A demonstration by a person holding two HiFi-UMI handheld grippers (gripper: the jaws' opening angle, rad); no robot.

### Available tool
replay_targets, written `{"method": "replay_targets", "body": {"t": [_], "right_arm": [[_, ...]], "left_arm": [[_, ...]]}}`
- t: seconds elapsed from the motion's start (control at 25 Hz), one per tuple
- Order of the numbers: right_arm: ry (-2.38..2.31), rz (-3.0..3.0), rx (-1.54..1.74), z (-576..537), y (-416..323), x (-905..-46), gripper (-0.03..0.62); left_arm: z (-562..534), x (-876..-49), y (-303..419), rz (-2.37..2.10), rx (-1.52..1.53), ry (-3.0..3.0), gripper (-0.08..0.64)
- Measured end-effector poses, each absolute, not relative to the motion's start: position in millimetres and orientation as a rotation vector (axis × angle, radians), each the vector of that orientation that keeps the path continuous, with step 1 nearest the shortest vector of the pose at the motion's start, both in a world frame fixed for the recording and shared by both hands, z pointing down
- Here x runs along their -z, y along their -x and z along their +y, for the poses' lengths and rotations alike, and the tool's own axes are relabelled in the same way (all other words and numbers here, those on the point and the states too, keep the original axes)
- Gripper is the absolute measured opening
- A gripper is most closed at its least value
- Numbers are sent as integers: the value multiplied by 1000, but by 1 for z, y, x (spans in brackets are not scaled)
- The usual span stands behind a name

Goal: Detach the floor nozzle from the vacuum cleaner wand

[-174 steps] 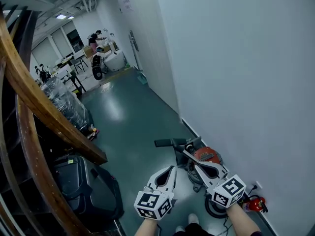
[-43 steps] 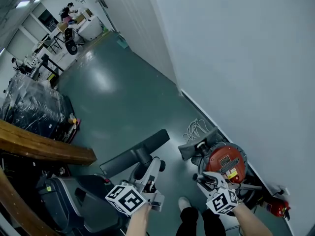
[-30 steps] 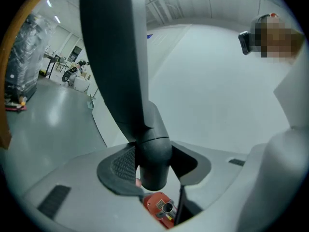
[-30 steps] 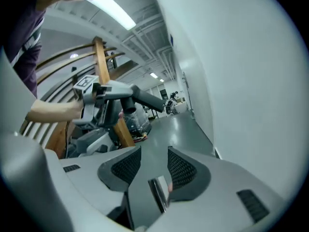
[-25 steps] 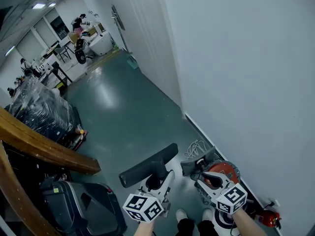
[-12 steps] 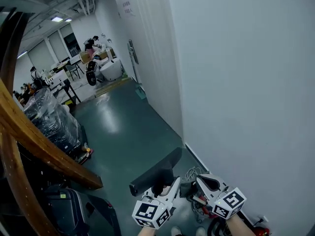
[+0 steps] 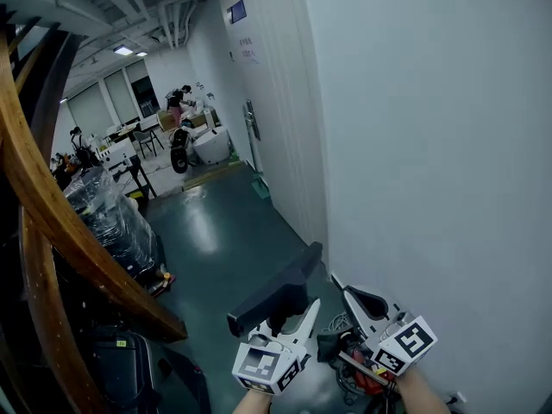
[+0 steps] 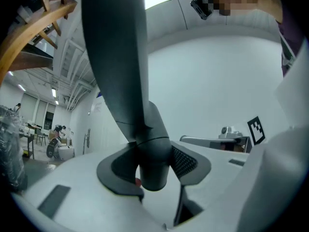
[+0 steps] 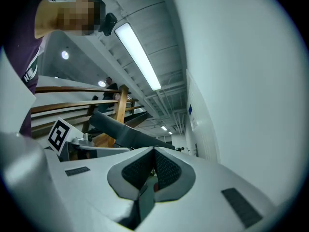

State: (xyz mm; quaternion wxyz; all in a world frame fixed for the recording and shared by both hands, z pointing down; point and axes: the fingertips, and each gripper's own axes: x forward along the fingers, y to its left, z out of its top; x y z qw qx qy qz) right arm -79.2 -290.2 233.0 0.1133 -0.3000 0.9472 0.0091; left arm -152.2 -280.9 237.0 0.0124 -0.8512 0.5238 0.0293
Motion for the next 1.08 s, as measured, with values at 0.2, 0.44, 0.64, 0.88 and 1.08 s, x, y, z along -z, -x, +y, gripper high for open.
{"method": "replay_targets", "body": {"t": [0.2, 0.44, 0.64, 0.88, 1.08], "right_arm": [[852, 2768, -94, -285, 86, -210, 17], [834, 2779, -101, -284, 94, -203, 17], [828, 2786, -103, -286, 99, -201, 17], [829, 2793, -105, -285, 102, -204, 17], [834, 2797, -111, -286, 103, -206, 17]], "left_arm": [[-275, -217, 153, 1634, -86, 2622, 183], [-274, -207, 161, 1639, -85, 2622, 183], [-277, -205, 163, 1626, -73, 2616, 184], [-276, -210, 165, 1629, -56, 2622, 183], [-277, -219, 167, 1642, -36, 2632, 184]]}}
